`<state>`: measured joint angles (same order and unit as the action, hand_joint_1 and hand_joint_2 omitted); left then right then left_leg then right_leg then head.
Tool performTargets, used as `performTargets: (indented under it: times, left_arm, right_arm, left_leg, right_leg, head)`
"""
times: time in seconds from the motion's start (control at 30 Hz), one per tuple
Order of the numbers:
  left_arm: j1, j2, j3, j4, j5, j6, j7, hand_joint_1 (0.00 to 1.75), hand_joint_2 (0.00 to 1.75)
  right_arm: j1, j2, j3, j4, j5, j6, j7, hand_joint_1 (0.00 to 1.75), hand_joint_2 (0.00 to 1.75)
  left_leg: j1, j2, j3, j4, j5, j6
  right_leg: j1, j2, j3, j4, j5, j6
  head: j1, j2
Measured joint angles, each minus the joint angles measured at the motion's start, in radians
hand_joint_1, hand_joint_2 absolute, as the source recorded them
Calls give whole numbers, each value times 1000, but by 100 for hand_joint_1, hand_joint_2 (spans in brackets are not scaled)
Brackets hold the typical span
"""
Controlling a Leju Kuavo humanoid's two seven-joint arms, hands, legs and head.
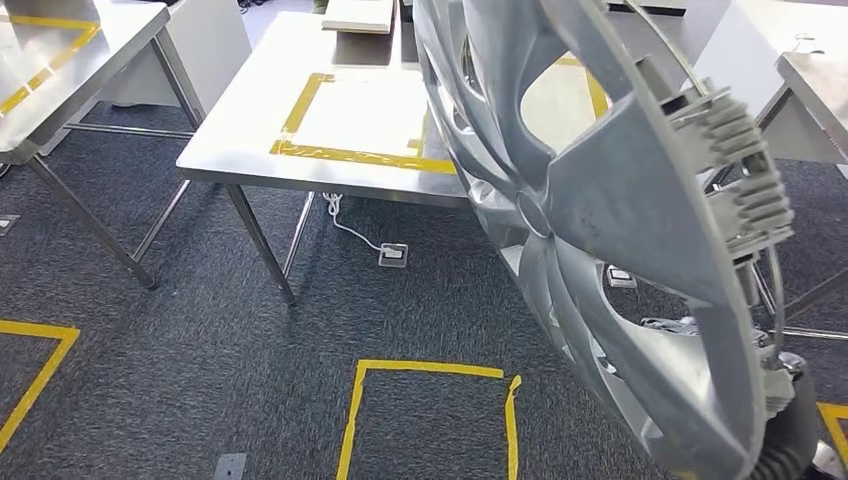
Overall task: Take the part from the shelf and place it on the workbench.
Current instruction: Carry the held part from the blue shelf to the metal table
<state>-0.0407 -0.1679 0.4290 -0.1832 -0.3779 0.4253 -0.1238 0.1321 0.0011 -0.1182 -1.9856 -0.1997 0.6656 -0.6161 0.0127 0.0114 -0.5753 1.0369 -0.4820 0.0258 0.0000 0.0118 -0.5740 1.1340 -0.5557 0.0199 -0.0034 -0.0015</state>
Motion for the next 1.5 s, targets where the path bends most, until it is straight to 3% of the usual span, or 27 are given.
performTargets:
  times: [0.07, 0.1, 0.13, 0.17, 0.23, 0.3, 0.33, 0.4, 0.43, 0.5, 0.53, 0.6, 0.63, 0.67, 0.73, 0.8, 0.93, 1.0, 1.1, 1.13, 1.17, 1.2, 1.23, 1.27, 1.3, 1.43, 1.5]
  left_arm:
    - [0, 0, 2, 0, 0, 0, 0, 0, 175]
    - [1, 1, 3, 0, 0, 0, 1, 0, 175]
    - [2, 1, 3, 0, 0, 0, 1, 0, 175]
    - [2, 1, 4, 0, 0, 0, 1, 0, 175]
    - [2, 0, 4, 0, 0, 0, 1, 0, 175]
    - [2, 0, 4, 0, -1, 0, 0, 0, 175]
    - [2, -1, 4, 0, -1, 0, 0, 0, 175]
    - [0, -1, 5, 0, -2, 0, 0, 0, 175]
    - [-1, -2, 5, 0, -2, 0, 0, 0, 175]
    - [-4, -2, 5, 0, -2, 0, -1, 0, 175]
    - [-5, -2, 5, 0, -2, 0, -1, 0, 175]
    - [-2, -2, 6, 0, -2, 0, 0, 0, 175]
    - [1, -1, 6, 0, -2, 1, 0, 0, 175]
    - [3, 0, 6, 0, -2, 1, 0, 0, 175]
    - [4, 1, 6, 0, -2, 2, 0, 0, 175]
    - [3, 3, 6, 0, -2, 2, -1, 0, 175]
    - [3, 2, 7, 0, -4, 2, -2, 0, 175]
    - [2, 3, 8, -1, -6, 2, -2, 0, 175]
    - [2, 3, 8, -1, -8, 2, -1, 0, 175]
    - [3, 3, 8, -1, -8, 2, -1, 0, 175]
    - [4, 3, 8, -1, -8, 2, 0, 0, 175]
    - [4, 2, 9, -1, -8, 2, 1, 0, 175]
    - [4, 2, 9, -1, -8, 2, 1, 0, 175]
    - [4, 2, 9, 0, -8, 2, 1, 0, 175]
    - [4, 2, 9, 0, -8, 2, 1, 0, 175]
    - [3, 1, 10, 0, -8, 3, 3, 0, 175]
    - [1, 0, 11, 0, -8, 4, 4, 0, 175]
  right_arm:
    - [-2, 0, 0, 0, -1, 0, 2, 175, 175]
    - [-2, 0, 0, 0, -1, 0, 3, 175, 175]
    - [-2, 0, 0, 0, -1, 0, 4, 175, 175]
    - [-3, 0, 0, 0, -1, 0, 5, 175, 175]
    - [-5, 0, 0, 0, -1, 0, 8, 175, 175]
    - [-10, 0, 0, 0, -2, 0, 11, 175, 175]
    - [-12, 0, 0, 0, -2, 0, 12, 175, 175]
    - [-13, 0, 0, 0, -3, 0, 15, 175, 175]
    - [-13, 0, 0, 0, -4, 0, 16, 175, 175]
    - [-14, 0, 0, 0, -7, 0, 16, 175, 175]
    - [-15, 0, 0, 0, -8, -1, 16, 175, 175]
    - [-15, 0, 0, 1, -11, -1, 16, 175, 175]
    - [-15, 0, 0, 2, -11, -1, 15, 175, 175]
    - [-15, 0, 0, 3, -12, -1, 15, 175, 175]
    - [-15, 0, 0, 5, -11, -2, 16, 175, 175]
    - [-17, 0, 0, 8, -11, -3, 17, 175, 175]
    - [-23, 0, 1, 11, -12, -5, 18, 175, 175]
    - [-26, 0, 1, 11, -12, -5, 18, 175, 175]
    - [-27, 0, 1, 13, -14, -4, 17, 175, 175]
    - [-27, 0, 1, 13, -14, -4, 16, 175, 175]
    - [-27, 0, 1, 14, -14, -3, 16, 175, 175]
    - [-27, 0, 1, 14, -15, -2, 16, 175, 175]
    - [-27, 0, 1, 14, -15, -1, 16, 175, 175]
    - [-27, 0, 1, 15, -15, 1, 15, 175, 175]
    - [-27, 0, 0, 16, -16, 3, 15, 175, 175]
    - [-28, 0, 0, 20, -20, 9, 13, 175, 175]
    - [-28, 0, -1, 21, -21, 10, 12, 175, 175]
  left_leg:
    - [-1, 10, 4, 0, -9, 4]
    - [-2, 17, 8, 0, -14, 4]
    - [-4, 24, 15, 0, -20, 3]
    - [-4, 32, 24, 0, -27, 3]
    - [-6, 48, 43, -1, -41, 0]
    - [-8, 65, 57, -6, -53, -10]
    - [-8, 74, 65, -4, -54, -17]
    - [-8, 83, 77, 4, -54, -34]
    - [-7, 70, 80, 22, -57, -40]
    - [-5, 27, 47, 95, -93, -48]
    - [-3, 7, 13, 154, -120, -50]
    - [-3, -5, -65, 257, -165, -51]
    - [-4, -6, -88, 271, -164, -50]
    - [-4, -6, -93, 249, -142, -49]
    - [-5, -8, -67, 126, -47, -42]
    - [-9, -10, -41, 26, 8, -34]
    - [-9, -11, -23, -2, 14, -10]
    - [-4, -12, -4, -6, 7, -1]
    - [-4, -11, 8, -7, -9, 1]
    - [-4, -11, 14, -6, -15, 0]
    - [-3, -11, 23, -6, -23, -2]
    - [-3, -11, 34, -6, -31, -4]
    - [-2, -11, 44, -7, -39, -6]
    - [-2, -11, 55, -6, -48, -10]
    - [-3, -11, 61, -8, -56, -16]
    - [-3, -7, 84, -2, -68, -45]
    - [-1, -8, 69, 50, -94, -52]
  right_leg:
    - [-2, -3, -82, 117, -45, 5]
    - [-2, -4, -112, 149, -51, 4]
    - [-1, -6, -125, 147, -37, 3]
    - [0, -11, -118, 108, -3, -2]
    - [9, -43, -72, -19, 73, -16]
    - [19, -77, -46, -92, 77, -29]
    - [21, -78, -45, -99, 63, -33]
    - [17, -58, -31, -112, 74, -44]
    - [12, -47, -19, -117, 84, -50]
    - [6, -33, 1, -120, 89, -58]
    - [5, -28, 6, -120, 85, -60]
    - [6, -12, 12, -119, 76, -62]
    - [6, -4, 18, -119, 71, -62]
    - [7, 2, 27, -119, 64, -60]
    - [7, 9, 47, -119, 48, -56]
    - [8, 12, 61, -117, 31, -47]
    - [10, 12, 67, -93, 21, -24]
    - [7, 5, 29, -23, -1, -13]
    - [-3, -2, -94, 149, -65, 3]
    - [-5, -4, -122, 170, -67, 6]
    - [-8, -6, -132, 157, -47, 8]
    - [-10, -7, -123, 110, -8, 8]
    - [-10, -10, -102, 41, 44, 6]
    - [-9, -14, -82, -22, 78, 3]
    - [-6, -17, -68, -66, 92, -2]
    - [-1, -13, -36, -107, 90, -32]
    - [-3, -10, -11, -111, 84, -47]
  head:
    - [1, 0]
    - [1, 0]
    - [1, 0]
    - [1, 0]
    - [1, 0]
    - [0, 0]
    - [0, 0]
    - [1, 0]
    - [0, 0]
    - [-3, 0]
    - [-4, 0]
    - [-5, 0]
    - [-5, 0]
    - [-5, 0]
    - [-5, 0]
    - [-5, 0]
    - [-4, 0]
    - [1, 0]
    - [5, 0]
    - [5, 0]
    - [5, 0]
    - [5, 0]
    - [5, 0]
    - [5, 0]
    - [5, 0]
    - [5, 0]
    - [4, 0]
